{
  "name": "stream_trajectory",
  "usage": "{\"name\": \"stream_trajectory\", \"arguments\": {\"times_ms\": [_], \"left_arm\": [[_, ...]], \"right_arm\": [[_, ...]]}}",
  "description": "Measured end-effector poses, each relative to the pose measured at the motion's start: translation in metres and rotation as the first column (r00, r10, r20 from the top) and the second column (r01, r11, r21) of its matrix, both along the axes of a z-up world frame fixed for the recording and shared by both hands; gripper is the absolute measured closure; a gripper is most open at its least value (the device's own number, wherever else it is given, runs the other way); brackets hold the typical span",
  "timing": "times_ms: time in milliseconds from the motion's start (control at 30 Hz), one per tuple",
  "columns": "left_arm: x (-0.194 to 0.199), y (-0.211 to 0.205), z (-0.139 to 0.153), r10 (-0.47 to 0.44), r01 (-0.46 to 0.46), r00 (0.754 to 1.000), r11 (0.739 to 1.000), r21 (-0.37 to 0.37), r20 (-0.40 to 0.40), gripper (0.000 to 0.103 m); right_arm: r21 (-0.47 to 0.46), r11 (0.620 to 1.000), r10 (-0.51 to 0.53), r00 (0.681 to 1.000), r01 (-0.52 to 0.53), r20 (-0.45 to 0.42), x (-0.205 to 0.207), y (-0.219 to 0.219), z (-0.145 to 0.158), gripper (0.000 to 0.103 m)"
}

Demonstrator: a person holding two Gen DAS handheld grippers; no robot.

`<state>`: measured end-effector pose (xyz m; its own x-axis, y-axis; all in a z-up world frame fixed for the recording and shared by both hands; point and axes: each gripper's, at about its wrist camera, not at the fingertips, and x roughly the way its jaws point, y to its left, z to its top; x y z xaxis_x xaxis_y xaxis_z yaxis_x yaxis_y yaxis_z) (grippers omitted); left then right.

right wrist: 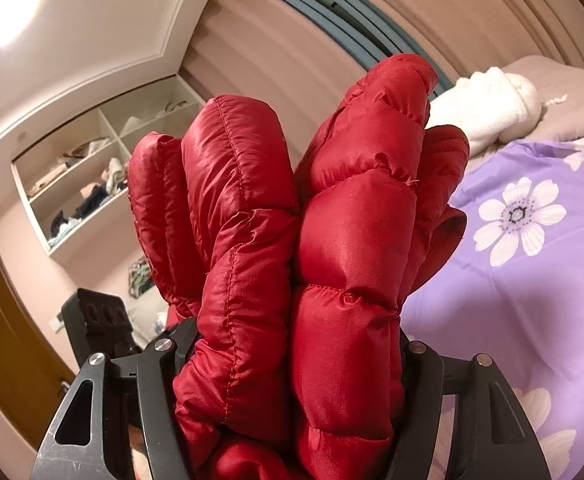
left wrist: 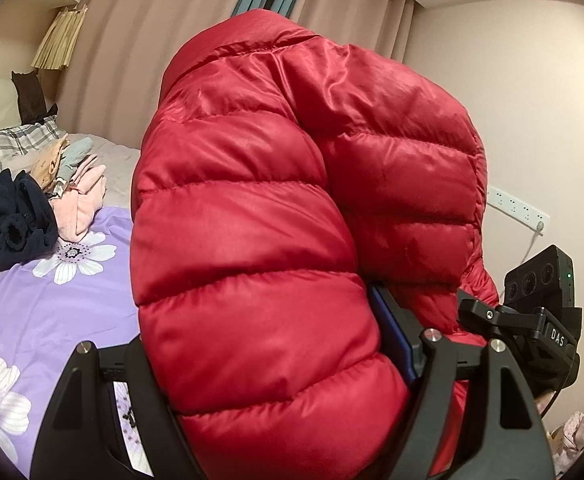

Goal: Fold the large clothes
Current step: 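Carry the raised jacket bundle with both tools and lower it onto the duvet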

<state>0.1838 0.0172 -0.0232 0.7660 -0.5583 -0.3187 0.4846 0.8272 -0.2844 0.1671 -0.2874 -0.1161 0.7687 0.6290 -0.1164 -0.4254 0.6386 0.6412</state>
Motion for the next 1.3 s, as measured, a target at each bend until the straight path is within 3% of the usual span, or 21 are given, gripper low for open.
{"name": "stream_trajectory", "arguments": {"times_ms": [333,500,667,733,767,800,867,1033,1300], "left_arm": [[0.086,0.014,-0.043,-0.02,0.016,0.995,0.999,-0.046,-0.096,0.025],[0.139,0.01,-0.093,-0.029,0.015,0.98,0.997,-0.071,-0.196,0.025],[0.183,-0.002,-0.167,-0.033,0.014,0.938,0.998,-0.057,-0.344,0.026],[0.196,-0.01,-0.199,-0.013,0.005,0.906,1.0,-0.019,-0.423,0.025],[0.204,-0.013,-0.224,0.019,-0.009,0.874,1.0,0.023,-0.485,0.024],[0.206,-0.011,-0.235,0.028,-0.027,0.865,1.0,0.01,-0.501,0.019],[0.203,0.002,-0.252,-0.012,-0.038,0.862,0.995,-0.088,-0.506,0.017],[0.195,-0.003,-0.248,0.026,-0.046,0.883,0.998,-0.032,-0.469,0.016],[0.196,0.005,-0.248,0.023,-0.048,0.883,0.998,-0.04,-0.469,0.016]], "right_arm": [[-0.098,0.994,-0.06,0.996,0.053,-0.066,0.032,-0.004,0.003,0.035],[-0.131,0.989,-0.081,0.987,0.063,-0.14,0.049,-0.002,-0.01,0.035],[-0.163,0.982,-0.132,0.958,0.092,-0.256,0.082,-0.006,-0.064,0.035],[-0.195,0.975,-0.171,0.929,0.111,-0.329,0.095,-0.008,-0.095,0.035],[-0.211,0.971,-0.189,0.91,0.116,-0.369,0.101,-0.009,-0.11,0.035],[-0.221,0.968,-0.206,0.882,0.121,-0.423,0.107,-0.011,-0.133,0.035],[-0.183,0.974,-0.198,0.889,0.132,-0.413,0.106,-0.017,-0.154,0.035],[-0.216,0.964,-0.226,0.9,0.153,-0.372,0.092,-0.017,-0.167,0.036],[-0.213,0.964,-0.231,0.902,0.16,-0.366,0.079,-0.018,-0.168,0.035]]}}
